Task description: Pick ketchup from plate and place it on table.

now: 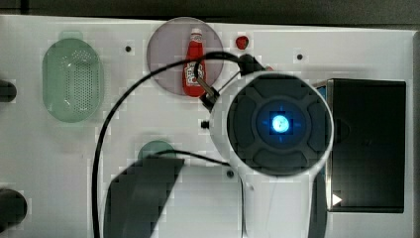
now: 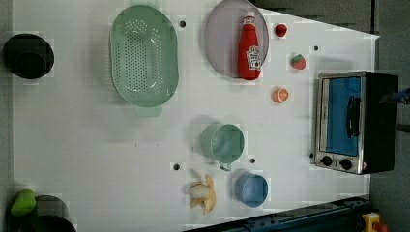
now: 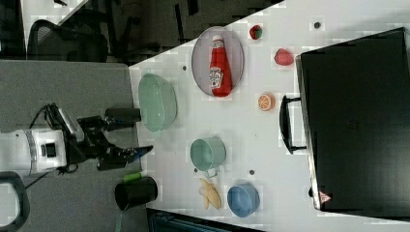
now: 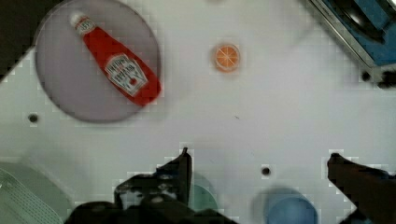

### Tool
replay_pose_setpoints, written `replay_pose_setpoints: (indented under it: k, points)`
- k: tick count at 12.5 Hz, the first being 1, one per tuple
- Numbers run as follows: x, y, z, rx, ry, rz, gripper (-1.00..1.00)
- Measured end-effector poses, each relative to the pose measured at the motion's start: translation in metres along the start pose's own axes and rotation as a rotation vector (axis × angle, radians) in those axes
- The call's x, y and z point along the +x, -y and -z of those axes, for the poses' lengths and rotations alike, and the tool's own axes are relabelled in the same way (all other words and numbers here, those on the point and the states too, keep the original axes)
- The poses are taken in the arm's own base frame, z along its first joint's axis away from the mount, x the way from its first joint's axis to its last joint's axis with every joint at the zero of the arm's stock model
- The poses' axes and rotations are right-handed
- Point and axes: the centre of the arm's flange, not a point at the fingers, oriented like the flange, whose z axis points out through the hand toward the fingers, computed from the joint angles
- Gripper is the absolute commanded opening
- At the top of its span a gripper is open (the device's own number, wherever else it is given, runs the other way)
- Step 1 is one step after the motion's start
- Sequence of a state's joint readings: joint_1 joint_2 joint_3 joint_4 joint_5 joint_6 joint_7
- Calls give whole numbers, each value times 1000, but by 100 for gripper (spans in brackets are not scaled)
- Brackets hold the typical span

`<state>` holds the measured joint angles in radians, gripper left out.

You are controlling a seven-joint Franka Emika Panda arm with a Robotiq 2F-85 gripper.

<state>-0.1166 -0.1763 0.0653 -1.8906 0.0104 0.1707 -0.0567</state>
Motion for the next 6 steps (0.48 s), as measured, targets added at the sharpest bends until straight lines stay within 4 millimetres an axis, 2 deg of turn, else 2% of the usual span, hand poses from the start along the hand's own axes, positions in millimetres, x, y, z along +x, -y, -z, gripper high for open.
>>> replay_pose_setpoints:
  k: [2, 6]
  points:
    - [3, 21, -26, -21, 27, 26, 100]
    - [12, 59, -122, -100, 135, 73, 100]
